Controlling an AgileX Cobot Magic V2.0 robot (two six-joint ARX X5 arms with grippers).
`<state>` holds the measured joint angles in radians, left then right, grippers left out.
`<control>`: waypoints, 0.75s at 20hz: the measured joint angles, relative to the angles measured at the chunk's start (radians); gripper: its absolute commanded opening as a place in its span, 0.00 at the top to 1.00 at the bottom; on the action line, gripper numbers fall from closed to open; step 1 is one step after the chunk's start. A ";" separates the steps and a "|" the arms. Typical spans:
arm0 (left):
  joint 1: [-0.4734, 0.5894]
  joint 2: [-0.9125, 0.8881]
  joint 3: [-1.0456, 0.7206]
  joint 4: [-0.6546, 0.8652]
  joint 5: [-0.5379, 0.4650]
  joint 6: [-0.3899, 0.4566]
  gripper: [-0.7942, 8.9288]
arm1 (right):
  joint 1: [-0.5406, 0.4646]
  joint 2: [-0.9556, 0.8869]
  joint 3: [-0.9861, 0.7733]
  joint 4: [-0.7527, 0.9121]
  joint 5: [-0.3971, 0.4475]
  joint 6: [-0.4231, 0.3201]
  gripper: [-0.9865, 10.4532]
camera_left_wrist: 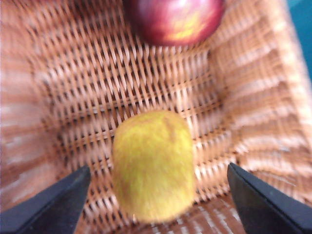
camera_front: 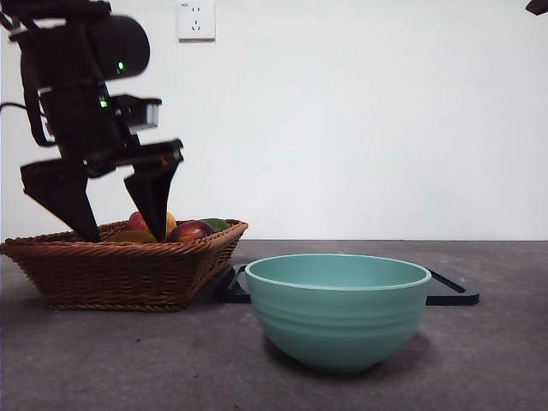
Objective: Pick up the wifruite, put it on the bowl, pick up the plate, put it on desk
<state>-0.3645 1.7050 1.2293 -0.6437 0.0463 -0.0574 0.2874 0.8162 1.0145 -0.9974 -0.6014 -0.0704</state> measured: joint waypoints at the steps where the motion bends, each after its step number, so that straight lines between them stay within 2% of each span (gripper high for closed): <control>1: 0.000 0.015 0.000 0.003 0.000 0.000 0.47 | 0.000 0.000 0.000 0.000 0.000 0.000 0.59; 5: 0.000 0.038 0.000 0.028 0.000 0.001 0.48 | 0.000 0.000 0.000 0.000 0.000 0.000 0.59; 9: 0.000 0.038 0.000 0.032 -0.001 0.008 0.69 | 0.000 0.000 0.000 0.000 0.000 0.000 0.59; 15: 0.000 0.038 0.000 0.033 -0.003 0.008 0.70 | 0.000 0.000 0.000 0.000 0.000 0.000 0.59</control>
<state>-0.3645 1.7428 1.2297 -0.6109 0.0437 -0.0498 0.2874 0.8162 1.0145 -0.9974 -0.6014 -0.0708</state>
